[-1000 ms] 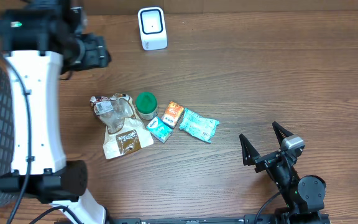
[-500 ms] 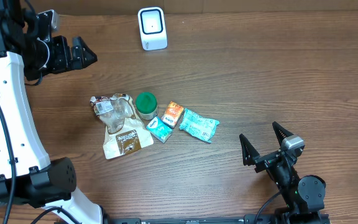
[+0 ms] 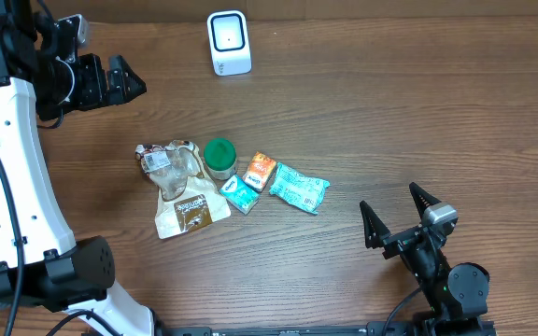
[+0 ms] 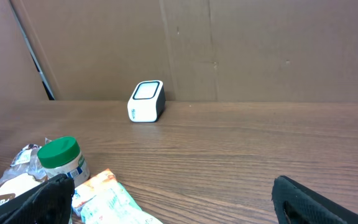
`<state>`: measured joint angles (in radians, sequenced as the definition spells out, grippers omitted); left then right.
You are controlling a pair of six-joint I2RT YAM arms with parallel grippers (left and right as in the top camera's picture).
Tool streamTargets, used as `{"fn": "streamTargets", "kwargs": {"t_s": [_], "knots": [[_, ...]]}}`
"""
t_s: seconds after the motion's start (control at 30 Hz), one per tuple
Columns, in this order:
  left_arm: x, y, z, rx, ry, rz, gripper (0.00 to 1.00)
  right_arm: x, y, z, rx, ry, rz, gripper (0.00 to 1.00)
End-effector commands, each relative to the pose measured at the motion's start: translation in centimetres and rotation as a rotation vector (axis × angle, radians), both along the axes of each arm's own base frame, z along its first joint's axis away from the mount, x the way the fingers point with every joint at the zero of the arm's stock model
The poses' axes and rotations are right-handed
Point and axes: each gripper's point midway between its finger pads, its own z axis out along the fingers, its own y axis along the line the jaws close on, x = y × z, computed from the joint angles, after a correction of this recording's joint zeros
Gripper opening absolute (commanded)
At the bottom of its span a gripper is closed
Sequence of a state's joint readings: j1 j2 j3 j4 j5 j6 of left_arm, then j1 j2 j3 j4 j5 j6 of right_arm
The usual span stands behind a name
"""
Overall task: Scan the item barcode
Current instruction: 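Release the Kleenex pack beside the jar and retract the left gripper, then reach the right gripper to the mint-green wipes packet and grasp it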
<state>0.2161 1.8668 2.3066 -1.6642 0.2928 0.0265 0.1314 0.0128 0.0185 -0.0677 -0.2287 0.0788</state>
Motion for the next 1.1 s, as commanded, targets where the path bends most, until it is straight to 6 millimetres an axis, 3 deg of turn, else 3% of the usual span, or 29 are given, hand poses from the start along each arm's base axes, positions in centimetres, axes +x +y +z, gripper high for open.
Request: {"fn": "streamTargets", "kwargs": {"t_s": [0.0,0.33,0.67,0.9,1.07], "knots": [[0.0,-0.2,0.8,0.003,-0.031,-0.022,1.00,0.1,-0.1,-0.1,0.006,-0.004,-0.008,1.00],[0.0,-0.3,0.8,0.003,-0.031,-0.023,0.99,-0.3,0.5,0.7,0.061,0.008,0.031,1.00],[0.0,-0.2,0.8,0.003,-0.031,-0.022,1.00,-1.6,0.8,5.3,0.085,0.110,0.057,1.00],[0.0,-0.5,0.8,0.003,-0.031,-0.028,1.00,-0.1,1.0,8.5,0.056,0.285,0.050,1.00],[0.0,-0.5,0.8,0.003,-0.031,-0.028,0.99,1.7,2.1,9.5,-0.030,0.467,0.115,1.00]]}}
